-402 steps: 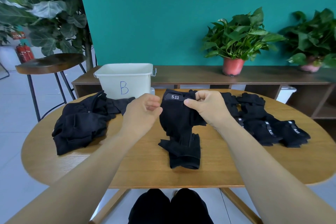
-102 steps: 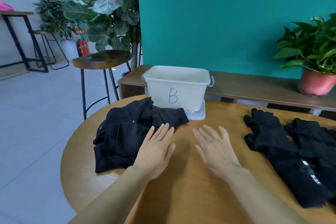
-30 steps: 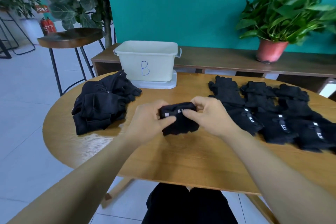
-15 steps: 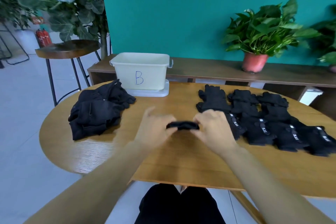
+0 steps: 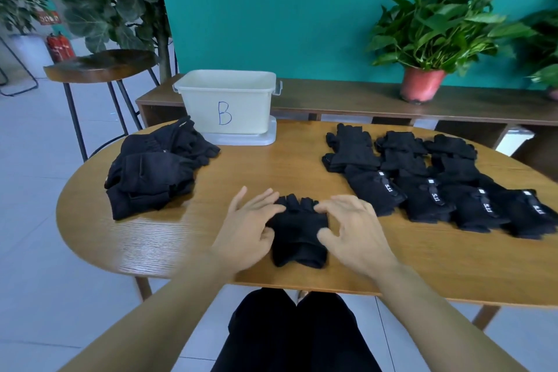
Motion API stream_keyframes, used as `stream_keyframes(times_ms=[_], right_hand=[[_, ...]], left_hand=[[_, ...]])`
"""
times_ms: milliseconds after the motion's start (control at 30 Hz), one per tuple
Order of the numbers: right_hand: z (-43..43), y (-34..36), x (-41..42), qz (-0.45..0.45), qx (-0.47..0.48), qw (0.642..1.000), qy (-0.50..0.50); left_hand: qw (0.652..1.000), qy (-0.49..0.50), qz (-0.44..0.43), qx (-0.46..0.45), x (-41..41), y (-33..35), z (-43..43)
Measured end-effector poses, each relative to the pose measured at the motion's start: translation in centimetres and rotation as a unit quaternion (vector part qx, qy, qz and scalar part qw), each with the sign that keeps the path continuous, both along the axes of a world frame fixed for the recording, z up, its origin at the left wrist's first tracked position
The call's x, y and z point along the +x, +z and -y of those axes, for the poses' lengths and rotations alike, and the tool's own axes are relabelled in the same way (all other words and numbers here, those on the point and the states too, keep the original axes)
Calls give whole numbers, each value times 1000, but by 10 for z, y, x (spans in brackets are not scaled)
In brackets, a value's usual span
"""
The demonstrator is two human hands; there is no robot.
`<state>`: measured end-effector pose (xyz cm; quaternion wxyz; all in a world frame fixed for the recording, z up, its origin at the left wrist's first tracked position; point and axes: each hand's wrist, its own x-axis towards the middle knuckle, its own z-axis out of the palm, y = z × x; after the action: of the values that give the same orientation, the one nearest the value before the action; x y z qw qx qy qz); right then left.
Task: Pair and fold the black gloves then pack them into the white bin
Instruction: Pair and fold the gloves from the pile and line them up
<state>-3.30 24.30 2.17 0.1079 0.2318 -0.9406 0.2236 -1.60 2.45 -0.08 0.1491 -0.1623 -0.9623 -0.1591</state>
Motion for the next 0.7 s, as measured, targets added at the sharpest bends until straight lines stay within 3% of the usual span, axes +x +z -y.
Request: stream_keyframes(times_ms=[67, 200, 267, 567, 700], right_hand=[[19, -4, -7, 2, 77, 997, 5], [39, -32, -13, 128, 217, 968, -17], [37, -41, -15, 169, 229, 958, -30], [40, -35, -18, 196, 244, 949, -47], [59, -8, -24, 143, 214, 964, -64]], left_hand=[[999, 10, 29, -16, -6, -3, -13], [984, 30, 126, -120, -8, -29, -26], [982, 35, 125, -137, -7, -37, -21], [979, 58, 134, -142, -7, -32, 0], [986, 83, 78, -118, -7, -21, 33]])
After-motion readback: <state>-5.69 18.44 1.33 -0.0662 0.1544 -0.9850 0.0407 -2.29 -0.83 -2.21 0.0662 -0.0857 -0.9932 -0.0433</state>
